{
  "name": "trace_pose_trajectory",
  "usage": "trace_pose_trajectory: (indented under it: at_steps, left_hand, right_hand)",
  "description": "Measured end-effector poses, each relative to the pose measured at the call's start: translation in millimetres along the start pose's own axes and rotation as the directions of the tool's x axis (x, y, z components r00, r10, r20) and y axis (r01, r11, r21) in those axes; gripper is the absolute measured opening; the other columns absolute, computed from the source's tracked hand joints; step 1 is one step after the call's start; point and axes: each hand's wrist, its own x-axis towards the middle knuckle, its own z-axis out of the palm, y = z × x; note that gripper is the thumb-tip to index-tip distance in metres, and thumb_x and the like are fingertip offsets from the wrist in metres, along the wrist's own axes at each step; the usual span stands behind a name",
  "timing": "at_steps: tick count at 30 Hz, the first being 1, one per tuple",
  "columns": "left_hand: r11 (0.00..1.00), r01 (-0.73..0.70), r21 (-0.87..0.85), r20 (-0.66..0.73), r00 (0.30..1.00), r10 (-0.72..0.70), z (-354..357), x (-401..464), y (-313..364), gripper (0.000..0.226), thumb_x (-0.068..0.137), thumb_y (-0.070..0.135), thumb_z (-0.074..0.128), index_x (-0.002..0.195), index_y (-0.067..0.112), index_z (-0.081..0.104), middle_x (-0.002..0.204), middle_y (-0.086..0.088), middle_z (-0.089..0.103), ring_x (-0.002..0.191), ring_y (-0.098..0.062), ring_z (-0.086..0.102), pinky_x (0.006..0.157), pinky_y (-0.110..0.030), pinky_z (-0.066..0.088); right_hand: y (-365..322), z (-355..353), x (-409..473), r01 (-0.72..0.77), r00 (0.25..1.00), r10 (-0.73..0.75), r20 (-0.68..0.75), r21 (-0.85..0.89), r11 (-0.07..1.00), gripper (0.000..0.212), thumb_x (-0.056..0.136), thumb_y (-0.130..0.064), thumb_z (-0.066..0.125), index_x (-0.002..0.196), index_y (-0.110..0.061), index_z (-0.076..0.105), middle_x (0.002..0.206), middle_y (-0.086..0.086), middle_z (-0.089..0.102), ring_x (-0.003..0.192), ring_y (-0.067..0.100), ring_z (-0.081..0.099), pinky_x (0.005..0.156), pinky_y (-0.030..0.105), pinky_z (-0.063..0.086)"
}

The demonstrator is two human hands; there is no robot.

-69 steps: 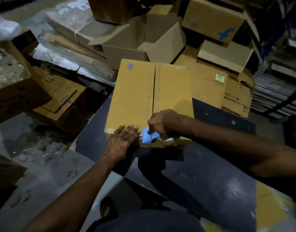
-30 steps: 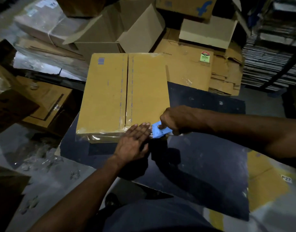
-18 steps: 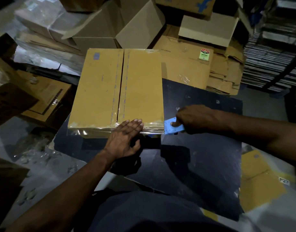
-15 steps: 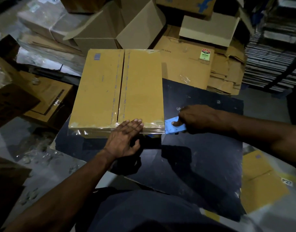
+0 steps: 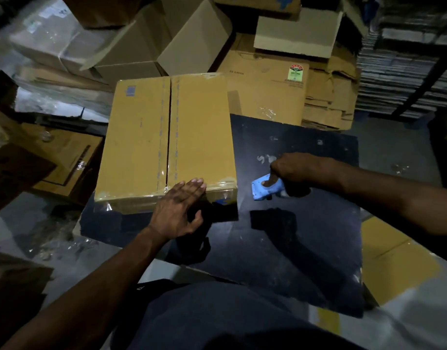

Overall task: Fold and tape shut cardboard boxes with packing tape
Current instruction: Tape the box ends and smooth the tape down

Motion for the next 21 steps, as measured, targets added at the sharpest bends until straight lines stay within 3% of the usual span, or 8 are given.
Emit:
trace_pose_trajectory:
  at_steps: [2,4,6,9,14,17,19,21]
  left_hand:
    - [1.000,0.027,0.004,0.024,0.999,-0.027,-6,-1,4,0.079,0.095,0.042,0.066,0.166,0.013,0.046,0.173,-0.005,0.042,0.161,-0.019,0.039,0.128,-0.051,0.037]
    - [0.998,0.053,0.027,0.047,0.997,-0.054,-16,6,14,0.076,0.094,0.047,0.066,0.161,0.014,0.054,0.169,-0.005,0.049,0.156,-0.019,0.047,0.125,-0.049,0.043]
    - [0.995,0.067,0.076,0.042,0.997,-0.070,-32,19,28,0.068,0.091,0.049,0.068,0.150,0.016,0.066,0.158,-0.004,0.062,0.142,-0.022,0.063,0.114,-0.044,0.055]
    - [0.993,-0.016,0.118,0.056,0.998,0.009,-51,45,48,0.062,0.089,0.049,0.068,0.143,0.017,0.070,0.148,-0.005,0.070,0.122,-0.027,0.074,0.094,-0.040,0.062]
    - [0.956,-0.266,0.126,0.319,0.923,0.215,-44,90,52,0.072,0.091,0.056,0.063,0.156,0.026,0.057,0.172,-0.009,0.043,0.157,-0.027,0.043,0.123,-0.052,0.040]
    - [0.914,-0.378,0.144,0.426,0.858,0.288,-38,109,44,0.073,0.092,0.063,0.061,0.156,0.030,0.056,0.178,-0.011,0.032,0.166,-0.027,0.026,0.128,-0.055,0.028]
    - [0.893,-0.428,0.141,0.457,0.828,0.325,-39,119,41,0.071,0.092,0.064,0.061,0.154,0.030,0.057,0.178,-0.010,0.030,0.167,-0.026,0.024,0.129,-0.053,0.027]
    - [0.887,-0.447,0.117,0.481,0.807,0.344,-40,128,42,0.064,0.091,0.063,0.064,0.147,0.030,0.062,0.177,-0.010,0.035,0.166,-0.025,0.026,0.127,-0.051,0.032]
  right_hand:
    - [-8,-2,12,0.005,0.998,-0.005,0.065,-0.001,1.000,0.041,0.101,-0.040,0.071,0.134,-0.014,0.071,0.115,0.004,0.064,0.120,0.029,0.065,0.090,0.032,0.048]
    - [-2,2,19,0.049,0.993,-0.045,0.111,-0.036,0.998,0.064,0.089,-0.018,0.081,0.149,-0.026,0.061,0.139,0.000,0.065,0.124,0.027,0.064,0.097,0.033,0.053]
    - [4,9,22,0.104,0.994,-0.102,0.049,-0.033,0.994,0.068,0.087,-0.012,0.080,0.149,-0.031,0.062,0.143,-0.001,0.065,0.120,0.026,0.066,0.098,0.035,0.056]
    - [3,23,27,0.123,0.987,-0.120,-0.105,0.024,0.992,0.044,0.097,-0.018,0.076,0.140,-0.028,0.070,0.136,-0.001,0.068,0.118,0.026,0.067,0.094,0.036,0.057]
    - [1,38,37,0.057,0.988,-0.012,-0.156,0.293,0.954,0.010,0.096,-0.033,0.073,0.100,-0.024,0.076,0.093,-0.002,0.072,0.100,0.034,0.074,0.080,0.039,0.060]
    - [2,38,43,0.061,0.995,-0.036,-0.090,0.293,0.954,0.043,0.083,-0.046,0.077,0.115,-0.019,0.078,0.107,0.003,0.075,0.103,0.031,0.072,0.099,0.047,0.057]
    - [8,40,45,0.127,0.988,-0.094,-0.125,0.295,0.947,0.045,0.074,-0.043,0.076,0.115,-0.025,0.079,0.108,-0.001,0.072,0.104,0.030,0.070,0.088,0.039,0.055]
    - [16,46,46,0.160,0.981,-0.131,-0.145,0.211,0.964,0.036,0.084,-0.031,0.082,0.119,-0.033,0.078,0.111,-0.004,0.069,0.102,0.027,0.067,0.075,0.032,0.047]
